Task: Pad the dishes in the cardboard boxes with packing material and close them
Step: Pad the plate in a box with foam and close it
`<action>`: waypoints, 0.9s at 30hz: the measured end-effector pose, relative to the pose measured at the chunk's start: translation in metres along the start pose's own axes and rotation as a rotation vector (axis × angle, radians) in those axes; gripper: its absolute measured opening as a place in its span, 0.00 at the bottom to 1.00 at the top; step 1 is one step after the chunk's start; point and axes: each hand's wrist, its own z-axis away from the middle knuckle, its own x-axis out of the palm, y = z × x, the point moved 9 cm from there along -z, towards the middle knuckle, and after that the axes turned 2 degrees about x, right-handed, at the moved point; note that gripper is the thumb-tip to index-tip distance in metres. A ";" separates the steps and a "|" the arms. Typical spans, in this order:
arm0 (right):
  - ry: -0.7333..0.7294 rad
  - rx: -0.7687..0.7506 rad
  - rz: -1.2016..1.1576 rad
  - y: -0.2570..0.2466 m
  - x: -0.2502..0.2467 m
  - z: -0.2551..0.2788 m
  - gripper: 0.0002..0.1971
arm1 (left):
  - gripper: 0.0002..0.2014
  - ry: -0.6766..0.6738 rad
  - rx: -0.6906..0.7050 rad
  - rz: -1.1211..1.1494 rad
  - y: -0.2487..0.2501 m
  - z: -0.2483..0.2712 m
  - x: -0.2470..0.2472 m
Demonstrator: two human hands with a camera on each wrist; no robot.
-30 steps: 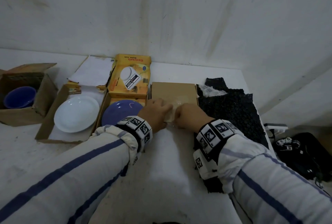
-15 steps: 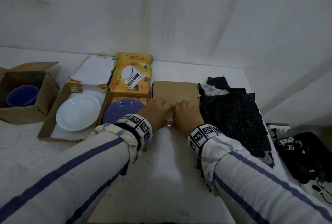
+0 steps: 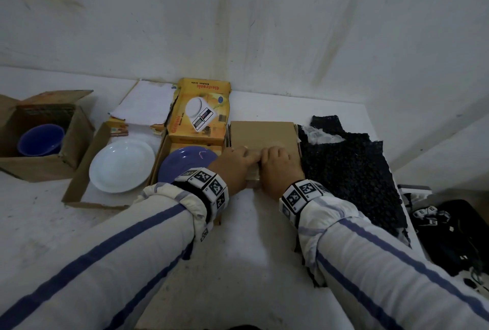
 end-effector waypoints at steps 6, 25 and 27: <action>-0.040 0.019 0.054 -0.001 0.005 -0.004 0.24 | 0.35 -0.003 -0.014 0.016 -0.002 0.000 0.001; -0.109 -0.059 -0.098 0.010 -0.001 0.011 0.20 | 0.31 -0.042 -0.031 0.013 0.008 0.007 -0.007; -0.137 -0.030 -0.144 0.011 0.002 0.011 0.19 | 0.31 -0.036 -0.057 0.033 0.008 0.007 -0.007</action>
